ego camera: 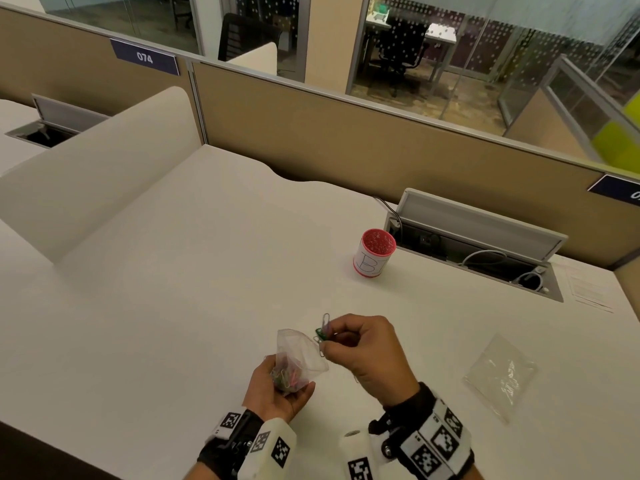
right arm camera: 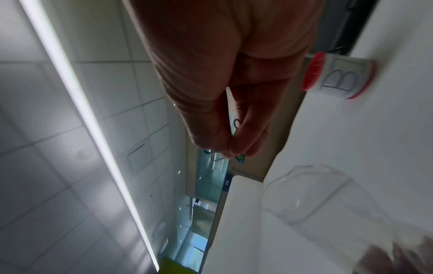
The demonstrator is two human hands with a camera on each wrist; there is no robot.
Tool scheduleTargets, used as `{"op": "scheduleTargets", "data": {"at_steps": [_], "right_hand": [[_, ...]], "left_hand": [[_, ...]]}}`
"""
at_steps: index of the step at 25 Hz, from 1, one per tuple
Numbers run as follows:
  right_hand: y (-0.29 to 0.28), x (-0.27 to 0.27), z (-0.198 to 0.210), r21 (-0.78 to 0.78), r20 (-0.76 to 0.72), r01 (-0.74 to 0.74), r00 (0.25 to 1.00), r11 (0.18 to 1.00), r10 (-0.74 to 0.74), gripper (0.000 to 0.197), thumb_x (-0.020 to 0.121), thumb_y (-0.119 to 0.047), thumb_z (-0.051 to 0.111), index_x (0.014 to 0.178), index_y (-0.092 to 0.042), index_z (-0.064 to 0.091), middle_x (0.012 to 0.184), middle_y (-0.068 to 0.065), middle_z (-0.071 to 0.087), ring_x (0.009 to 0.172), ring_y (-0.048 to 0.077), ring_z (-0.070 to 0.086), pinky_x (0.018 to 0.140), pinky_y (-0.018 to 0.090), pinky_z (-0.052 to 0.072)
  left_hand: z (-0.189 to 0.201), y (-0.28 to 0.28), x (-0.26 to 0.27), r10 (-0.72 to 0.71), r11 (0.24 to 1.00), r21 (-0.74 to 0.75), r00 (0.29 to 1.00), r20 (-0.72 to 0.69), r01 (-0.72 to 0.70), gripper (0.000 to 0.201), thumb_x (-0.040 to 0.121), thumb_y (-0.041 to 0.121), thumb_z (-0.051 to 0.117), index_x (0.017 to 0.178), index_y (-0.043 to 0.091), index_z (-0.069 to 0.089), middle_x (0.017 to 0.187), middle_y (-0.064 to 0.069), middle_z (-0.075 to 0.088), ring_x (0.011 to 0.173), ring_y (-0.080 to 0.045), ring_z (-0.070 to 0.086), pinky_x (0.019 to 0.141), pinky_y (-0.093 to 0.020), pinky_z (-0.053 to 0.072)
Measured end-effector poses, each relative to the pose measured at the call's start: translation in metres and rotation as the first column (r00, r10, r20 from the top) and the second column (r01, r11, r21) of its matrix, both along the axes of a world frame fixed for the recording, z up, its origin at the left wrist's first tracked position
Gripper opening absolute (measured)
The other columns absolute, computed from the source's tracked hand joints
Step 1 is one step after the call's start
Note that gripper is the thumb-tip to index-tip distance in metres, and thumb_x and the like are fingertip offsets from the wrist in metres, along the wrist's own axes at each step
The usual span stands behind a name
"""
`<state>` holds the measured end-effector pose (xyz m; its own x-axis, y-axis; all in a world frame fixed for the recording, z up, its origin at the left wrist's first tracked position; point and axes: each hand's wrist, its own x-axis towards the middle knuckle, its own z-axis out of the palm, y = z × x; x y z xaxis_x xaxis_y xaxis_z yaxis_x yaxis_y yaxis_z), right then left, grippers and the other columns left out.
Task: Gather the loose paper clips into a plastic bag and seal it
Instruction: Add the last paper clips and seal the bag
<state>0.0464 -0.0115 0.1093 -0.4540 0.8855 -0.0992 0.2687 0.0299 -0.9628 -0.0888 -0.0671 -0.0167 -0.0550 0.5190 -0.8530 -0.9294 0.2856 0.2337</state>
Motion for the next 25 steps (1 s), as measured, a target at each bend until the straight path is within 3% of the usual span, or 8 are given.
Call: {"op": "scheduleTargets", "data": {"at_steps": [3, 6, 11, 16, 18, 21, 23, 25], "right_hand": [[-0.009, -0.013, -0.003, 0.171, 0.198, -0.061, 0.980, 0.983, 0.026, 0.015, 0.070, -0.011, 0.073, 0.075, -0.025, 0.073, 0.073, -0.008, 0.072, 0.066, 0.005, 0.067, 0.063, 0.020, 0.055], [-0.012, -0.020, -0.010, 0.259, 0.330, -0.102, 0.944, 0.960, 0.011, 0.012, 0.074, -0.019, 0.069, 0.084, -0.024, 0.074, 0.083, -0.008, 0.072, 0.072, 0.007, 0.066, 0.072, 0.029, 0.057], [-0.013, -0.023, -0.010, 0.325, 0.395, -0.099, 0.918, 0.941, -0.040, 0.012, 0.082, -0.019, 0.065, 0.091, -0.022, 0.073, 0.087, -0.007, 0.073, 0.076, 0.008, 0.066, 0.077, 0.028, 0.056], [-0.015, -0.019, -0.003, 0.330, 0.440, -0.129, 0.897, 0.935, -0.032, 0.016, 0.086, -0.021, 0.064, 0.100, -0.024, 0.071, 0.096, -0.010, 0.072, 0.079, 0.005, 0.065, 0.080, 0.018, 0.053], [-0.016, -0.015, 0.000, 0.329, 0.414, -0.127, 0.910, 0.936, -0.022, 0.015, 0.086, -0.019, 0.065, 0.098, -0.024, 0.071, 0.095, -0.012, 0.072, 0.078, 0.004, 0.066, 0.079, 0.017, 0.054], [-0.008, 0.000, -0.001, 0.221, 0.213, -0.023, 0.977, 0.975, -0.025, 0.016, 0.083, -0.008, 0.067, 0.088, -0.021, 0.073, 0.085, -0.009, 0.073, 0.079, 0.006, 0.069, 0.074, 0.017, 0.055], [0.002, 0.014, -0.004, 0.104, 0.049, 0.028, 0.998, 0.994, -0.033, 0.019, 0.080, 0.001, 0.067, 0.082, -0.016, 0.074, 0.079, -0.001, 0.075, 0.078, 0.013, 0.071, 0.074, 0.024, 0.057], [0.015, 0.028, -0.015, 0.020, -0.014, 0.084, 0.996, 0.996, -0.083, 0.022, 0.078, 0.006, 0.066, 0.078, -0.014, 0.074, 0.076, 0.006, 0.074, 0.076, 0.021, 0.072, 0.075, 0.032, 0.059]], "left_hand": [[0.002, 0.000, 0.000, -0.012, 0.999, 0.040, 1.000, -0.007, 0.012, 0.038, 0.088, 0.026, 0.053, 0.120, 0.006, 0.056, 0.103, -0.020, 0.059, 0.084, -0.035, 0.059, 0.060, -0.044, 0.059], [0.001, -0.001, -0.002, -0.007, 0.998, 0.062, 1.000, 0.004, 0.006, 0.036, 0.086, 0.024, 0.054, 0.117, 0.006, 0.057, 0.099, -0.019, 0.061, 0.084, -0.034, 0.061, 0.065, -0.044, 0.058], [0.001, 0.000, -0.002, 0.007, 0.997, 0.073, 1.000, 0.016, -0.008, 0.031, 0.084, 0.020, 0.055, 0.111, 0.005, 0.059, 0.092, -0.018, 0.062, 0.075, -0.033, 0.060, 0.068, -0.043, 0.057], [0.000, 0.000, -0.002, 0.003, 0.997, 0.074, 1.000, 0.016, -0.005, 0.036, 0.085, 0.022, 0.055, 0.117, 0.005, 0.057, 0.104, -0.020, 0.061, 0.083, -0.035, 0.061, 0.075, -0.046, 0.055], [-0.001, 0.000, -0.002, 0.007, 0.998, 0.065, 1.000, 0.031, -0.009, 0.038, 0.086, 0.025, 0.055, 0.119, 0.006, 0.056, 0.110, -0.021, 0.059, 0.085, -0.036, 0.060, 0.071, -0.046, 0.057], [0.002, 0.000, -0.003, 0.005, 0.998, 0.058, 0.999, 0.039, -0.007, 0.035, 0.088, 0.027, 0.054, 0.112, 0.003, 0.058, 0.102, -0.020, 0.058, 0.077, -0.033, 0.057, 0.062, -0.046, 0.059], [0.005, 0.000, -0.003, 0.009, 0.998, 0.063, 0.999, 0.052, -0.013, 0.032, 0.090, 0.028, 0.052, 0.107, 0.002, 0.058, 0.097, -0.019, 0.056, 0.075, -0.032, 0.055, 0.061, -0.047, 0.057], [0.006, 0.000, -0.003, 0.010, 0.998, 0.056, 0.998, 0.065, -0.014, 0.030, 0.091, 0.029, 0.052, 0.104, 0.003, 0.057, 0.095, -0.018, 0.055, 0.074, -0.031, 0.053, 0.059, -0.047, 0.057]]}}
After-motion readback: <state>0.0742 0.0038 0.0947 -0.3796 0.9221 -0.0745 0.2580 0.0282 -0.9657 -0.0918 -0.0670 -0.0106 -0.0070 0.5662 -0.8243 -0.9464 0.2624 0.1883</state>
